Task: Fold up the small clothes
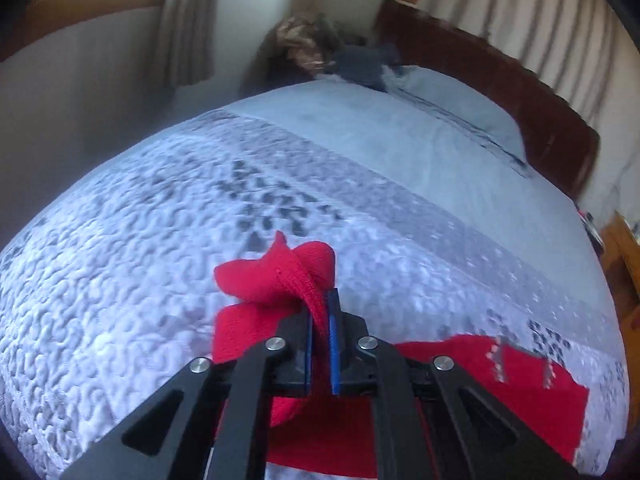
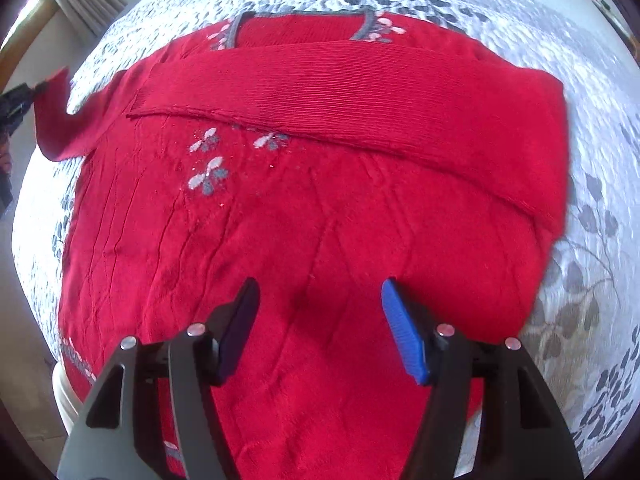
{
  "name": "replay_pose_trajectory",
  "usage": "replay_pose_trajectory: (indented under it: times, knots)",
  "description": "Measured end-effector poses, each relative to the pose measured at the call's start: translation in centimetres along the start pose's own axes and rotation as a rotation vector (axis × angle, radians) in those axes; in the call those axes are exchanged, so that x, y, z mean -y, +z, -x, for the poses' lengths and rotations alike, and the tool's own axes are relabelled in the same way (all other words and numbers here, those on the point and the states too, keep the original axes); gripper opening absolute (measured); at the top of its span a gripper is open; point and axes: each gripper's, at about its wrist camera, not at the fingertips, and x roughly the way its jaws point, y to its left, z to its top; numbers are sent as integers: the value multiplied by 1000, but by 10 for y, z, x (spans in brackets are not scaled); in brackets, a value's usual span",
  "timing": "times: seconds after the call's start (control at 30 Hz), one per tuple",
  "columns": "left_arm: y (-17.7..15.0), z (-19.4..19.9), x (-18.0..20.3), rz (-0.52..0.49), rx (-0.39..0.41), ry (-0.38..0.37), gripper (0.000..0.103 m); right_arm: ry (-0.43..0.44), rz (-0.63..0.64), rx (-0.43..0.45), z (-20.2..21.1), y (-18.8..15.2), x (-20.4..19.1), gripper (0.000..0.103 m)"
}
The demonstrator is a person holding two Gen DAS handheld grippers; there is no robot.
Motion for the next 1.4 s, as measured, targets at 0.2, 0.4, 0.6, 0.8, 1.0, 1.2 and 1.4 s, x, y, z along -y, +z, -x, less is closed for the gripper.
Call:
replay_pose_trajectory:
  times: [0.2, 0.4, 0.6, 0.8, 1.0, 1.2, 1.4]
  knots:
    - [-41, 8, 121, -171, -61, -214, 6, 4, -24, 22, 13, -10, 14, 64]
    - [-98, 0, 200, -236, -148, -364, 6, 12, -63, 37, 23, -23, 31, 64]
    - [-159, -24, 248, -355, -360, -414, 8, 1, -70, 26, 16, -27, 33, 64]
    - [-133, 14, 189, -215, -291, -450, 39, -2, -75, 28, 18, -28, 33, 64]
    - [-107, -8, 125, -251, -322, -194, 39, 42, -43, 36, 19, -12, 9, 64]
    - [-132, -53, 81, -177, -468, -111, 39, 19, -18, -75, -17, -4, -3, 72]
    - [-136, -61, 74, -181, -471, -116, 39, 27, 16, -58, 5, 32, -28, 67]
